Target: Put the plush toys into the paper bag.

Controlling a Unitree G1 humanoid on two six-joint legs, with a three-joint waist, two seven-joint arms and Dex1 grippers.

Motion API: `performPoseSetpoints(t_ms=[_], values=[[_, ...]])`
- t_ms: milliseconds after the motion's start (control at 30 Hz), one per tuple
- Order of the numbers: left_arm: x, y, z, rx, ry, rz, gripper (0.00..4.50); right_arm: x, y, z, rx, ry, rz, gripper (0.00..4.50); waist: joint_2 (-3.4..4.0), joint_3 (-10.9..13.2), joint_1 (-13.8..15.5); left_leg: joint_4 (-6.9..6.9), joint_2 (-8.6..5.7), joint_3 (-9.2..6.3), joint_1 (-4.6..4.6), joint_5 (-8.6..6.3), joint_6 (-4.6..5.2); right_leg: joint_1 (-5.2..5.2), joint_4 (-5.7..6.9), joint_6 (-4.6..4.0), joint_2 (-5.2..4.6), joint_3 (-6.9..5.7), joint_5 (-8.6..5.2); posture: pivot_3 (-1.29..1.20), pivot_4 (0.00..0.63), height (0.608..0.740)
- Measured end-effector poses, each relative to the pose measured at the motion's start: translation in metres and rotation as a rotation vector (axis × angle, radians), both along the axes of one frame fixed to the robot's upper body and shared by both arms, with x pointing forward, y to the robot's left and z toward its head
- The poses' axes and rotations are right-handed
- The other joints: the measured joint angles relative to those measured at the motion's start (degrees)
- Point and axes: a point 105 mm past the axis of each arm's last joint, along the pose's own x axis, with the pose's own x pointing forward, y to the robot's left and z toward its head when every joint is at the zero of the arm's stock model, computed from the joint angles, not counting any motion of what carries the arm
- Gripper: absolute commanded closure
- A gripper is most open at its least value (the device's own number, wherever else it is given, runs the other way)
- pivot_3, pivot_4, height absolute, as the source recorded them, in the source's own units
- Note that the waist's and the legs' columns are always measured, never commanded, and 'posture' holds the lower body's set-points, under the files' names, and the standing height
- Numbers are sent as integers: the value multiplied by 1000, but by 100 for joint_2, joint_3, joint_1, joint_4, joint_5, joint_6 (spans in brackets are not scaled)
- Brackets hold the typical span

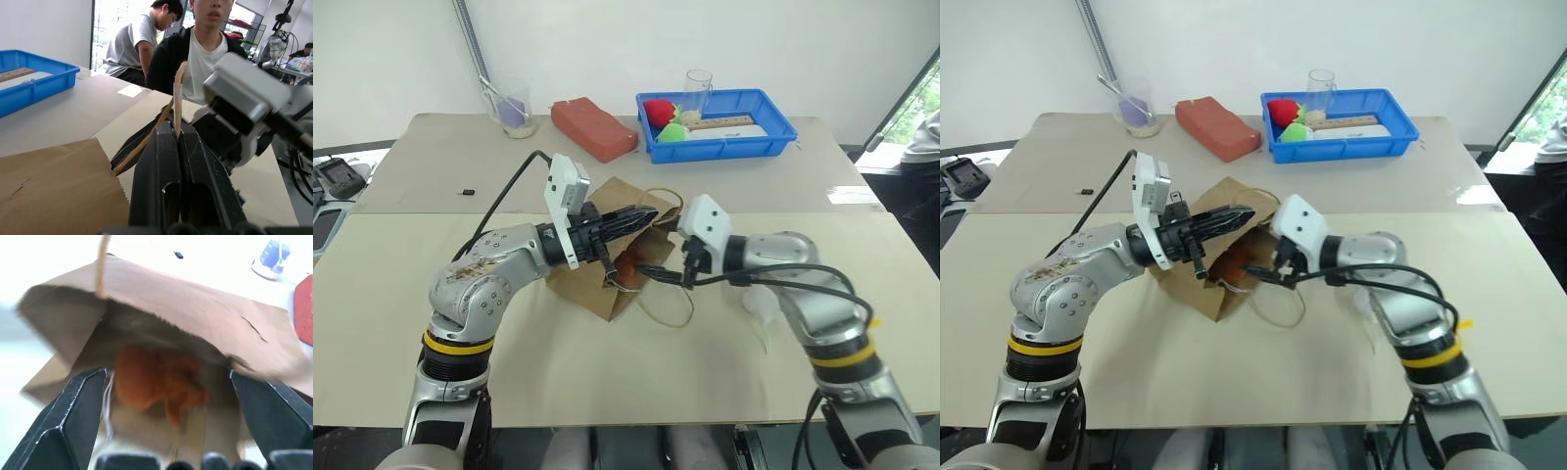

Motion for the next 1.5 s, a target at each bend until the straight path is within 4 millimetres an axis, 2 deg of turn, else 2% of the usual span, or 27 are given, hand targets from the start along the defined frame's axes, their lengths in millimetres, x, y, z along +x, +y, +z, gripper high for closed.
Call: performPoseSetpoints(t_ms=[133, 200, 300, 433, 533, 633, 767, 933, 1000, 1167, 1300, 1400, 1500], values=[[0, 0, -4, 7, 9, -3, 4500, -16, -41, 6, -90, 45, -24, 24, -1, 1, 21, 1, -1, 8, 0, 0, 1, 5, -5, 1, 0, 0, -1, 0, 150, 740], [-1, 0, -6, 9, 13, -8, 4500, -20, -75, -2, -214, 54, -105, 24, -2, 1, 57, 1, -1, 12, 2, -1, 2, 9, -10, 3, 0, -1, -2, 0, 150, 740], [-1, -1, -8, 10, 19, -10, 4500, -24, -109, -23, -328, 94, -185, 24, -3, 1, 89, 1, 0, 23, 3, -1, 3, 9, -11, 4, 1, 3, -3, 0, 150, 740], [0, 0, -10, 14, 18, -10, 4500, -36, -141, -59, -425, 185, -246, 24, -4, 2, 86, 2, 0, 27, 5, -1, 3, 8, -8, 4, 2, 9, -3, 0, 150, 740], [-1, 0, -9, 11, 12, -11, 4500, -35, -151, -68, -443, 192, -281, 24, -4, 2, 77, 4, 0, 35, 12, -1, 3, 11, -4, 4, 2, 17, -3, 0, 150, 740], [0, 1, -9, 14, 12, -9, 4500, -28, -161, -73, -455, 170, -334, 842, -5, 2, 94, 3, 0, 34, 13, -1, 3, 13, -4, 4, 3, 16, -3, 0, 150, 740], [0, 3, -12, 19, 21, -1, 4500, -22, -166, -76, -469, 141, -357, 2240, -5, 2, 109, 3, 0, 34, 12, -1, 3, 13, -6, 5, 2, 16, -3, 0, 150, 740], [1, 9, -10, 5, 25, 18, 4500, -17, -161, -72, -442, 124, -346, 3926, -5, 2, 113, 3, 0, 34, 12, -1, 3, 12, -6, 4, 2, 16, -3, 0, 150, 740], [0, 11, -9, -2, 40, 16, 4500, -17, -149, -66, -393, 136, -314, 4482, -5, 2, 97, 3, 2, 32, 12, -1, 3, 11, -4, 4, 4, 16, -3, 0, 150, 740], [-1, 14, -4, -17, 64, -2, 4500, -21, -79, -35, -203, 97, -112, 4482, -5, 2, 64, 4, 3, 21, 13, -1, 2, 12, 1, 4, 7, 13, -3, 0, 150, 740], [-1, 16, 3, -34, 64, -12, 4500, -18, -39, -24, -99, 67, -46, 4482, -5, 3, 112, 5, 2, 20, 8, -1, 2, 9, -2, 4, 4, 10, -3, 0, 150, 740], [-2, 15, 4, -37, 75, -22, 4500, -14, -19, -26, -58, 64, -17, 4482, -5, 3, 129, 5, 1, 20, 5, -1, 2, 6, -2, 4, 2, 9, -3, 0, 150, 740], [-4, 14, 4, -44, 87, -35, 4500, -4, -7, -25, -31, 36, -27, 4482, -5, 3, 137, 5, -2, 19, 3, -1, 2, 4, -2, 4, -1, 8, -3, 0, 150, 740]])
